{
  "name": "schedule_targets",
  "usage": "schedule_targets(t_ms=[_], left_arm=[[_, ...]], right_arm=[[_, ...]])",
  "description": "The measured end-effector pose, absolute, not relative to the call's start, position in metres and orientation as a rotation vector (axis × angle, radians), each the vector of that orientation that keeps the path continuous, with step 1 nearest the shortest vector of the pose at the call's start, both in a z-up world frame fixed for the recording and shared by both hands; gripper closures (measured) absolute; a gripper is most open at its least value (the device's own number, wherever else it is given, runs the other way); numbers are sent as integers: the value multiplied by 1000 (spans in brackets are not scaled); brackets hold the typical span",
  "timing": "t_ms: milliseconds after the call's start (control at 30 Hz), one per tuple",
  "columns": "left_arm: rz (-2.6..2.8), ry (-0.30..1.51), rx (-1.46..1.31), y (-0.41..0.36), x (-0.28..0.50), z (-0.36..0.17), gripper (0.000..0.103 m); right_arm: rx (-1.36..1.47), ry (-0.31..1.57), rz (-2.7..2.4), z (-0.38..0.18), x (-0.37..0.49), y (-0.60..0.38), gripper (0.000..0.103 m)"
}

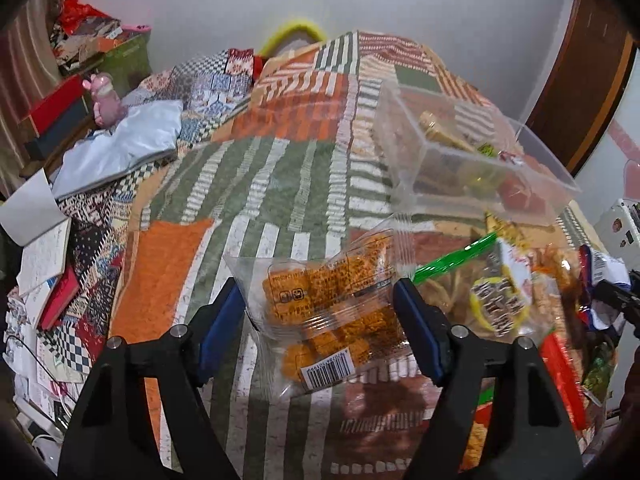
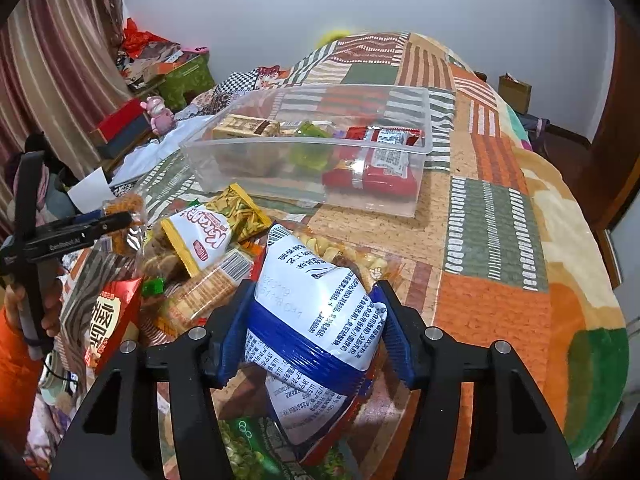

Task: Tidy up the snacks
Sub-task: 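Grasp the clear orange puff bag with the left tool while the right tool grasps the blue-and-white bag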

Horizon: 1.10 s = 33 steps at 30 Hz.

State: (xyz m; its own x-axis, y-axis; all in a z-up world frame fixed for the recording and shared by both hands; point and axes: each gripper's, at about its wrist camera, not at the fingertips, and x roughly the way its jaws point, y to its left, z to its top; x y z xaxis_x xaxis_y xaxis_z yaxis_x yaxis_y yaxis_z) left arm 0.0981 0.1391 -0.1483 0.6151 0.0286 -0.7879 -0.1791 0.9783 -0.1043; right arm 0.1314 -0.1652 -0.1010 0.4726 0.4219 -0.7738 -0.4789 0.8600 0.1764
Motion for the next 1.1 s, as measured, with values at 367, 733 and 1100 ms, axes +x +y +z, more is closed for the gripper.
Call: schedule_targets(t_ms=[367, 733, 1100], left_arm=[[45, 832, -198, 124, 104, -106, 81], [68, 891, -171, 117, 115, -128, 10], [50, 1058, -379, 145, 145, -194, 1]], right_arm=[[-37, 869, 536, -83, 138, -173, 50], [-9, 851, 535, -78, 145, -177, 50], [-17, 847, 540, -78, 144, -174, 50]])
